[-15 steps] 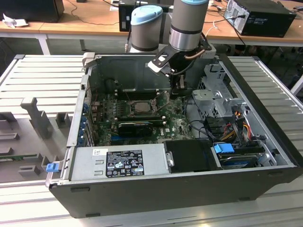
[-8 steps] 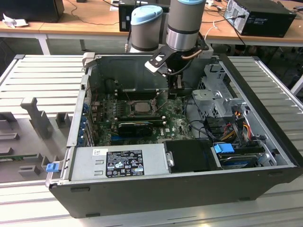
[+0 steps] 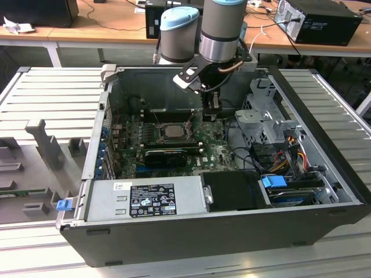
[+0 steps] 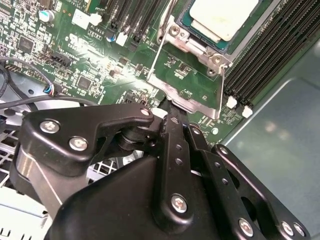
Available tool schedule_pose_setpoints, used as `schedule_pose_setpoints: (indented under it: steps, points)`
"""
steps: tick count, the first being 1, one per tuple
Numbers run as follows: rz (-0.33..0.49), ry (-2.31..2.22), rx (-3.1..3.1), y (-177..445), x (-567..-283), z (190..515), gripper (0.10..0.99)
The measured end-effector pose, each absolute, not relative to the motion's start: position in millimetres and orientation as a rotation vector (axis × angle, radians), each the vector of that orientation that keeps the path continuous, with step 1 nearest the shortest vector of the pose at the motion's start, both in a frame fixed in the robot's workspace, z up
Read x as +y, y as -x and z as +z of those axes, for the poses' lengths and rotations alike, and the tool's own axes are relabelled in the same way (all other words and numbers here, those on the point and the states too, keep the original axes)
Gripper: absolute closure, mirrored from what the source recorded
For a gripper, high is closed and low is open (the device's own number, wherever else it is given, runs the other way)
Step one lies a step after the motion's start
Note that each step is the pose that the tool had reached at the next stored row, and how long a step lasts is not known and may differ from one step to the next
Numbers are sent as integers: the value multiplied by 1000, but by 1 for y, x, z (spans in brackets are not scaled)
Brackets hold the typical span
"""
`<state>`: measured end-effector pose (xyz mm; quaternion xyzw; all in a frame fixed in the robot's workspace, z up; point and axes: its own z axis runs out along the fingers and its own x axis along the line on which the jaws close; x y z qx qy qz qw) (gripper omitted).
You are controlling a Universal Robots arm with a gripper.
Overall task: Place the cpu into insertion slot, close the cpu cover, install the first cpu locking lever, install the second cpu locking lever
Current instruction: 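Close the cpu cover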
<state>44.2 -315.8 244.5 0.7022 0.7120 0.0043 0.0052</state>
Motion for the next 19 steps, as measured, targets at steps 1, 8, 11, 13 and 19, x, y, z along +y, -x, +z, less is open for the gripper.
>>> schedule_pose_setpoints:
  steps: [1, 8, 11, 13, 19]
  points:
    - [13, -2199, 2229, -44, -316, 245, 980]
    - [13, -2199, 2229, -38, -316, 245, 980]
    - [13, -2199, 2229, -36, -316, 245, 980]
    - [13, -2199, 2229, -35, -316, 245, 980]
    - [13, -2199, 2229, -30, -316, 245, 980]
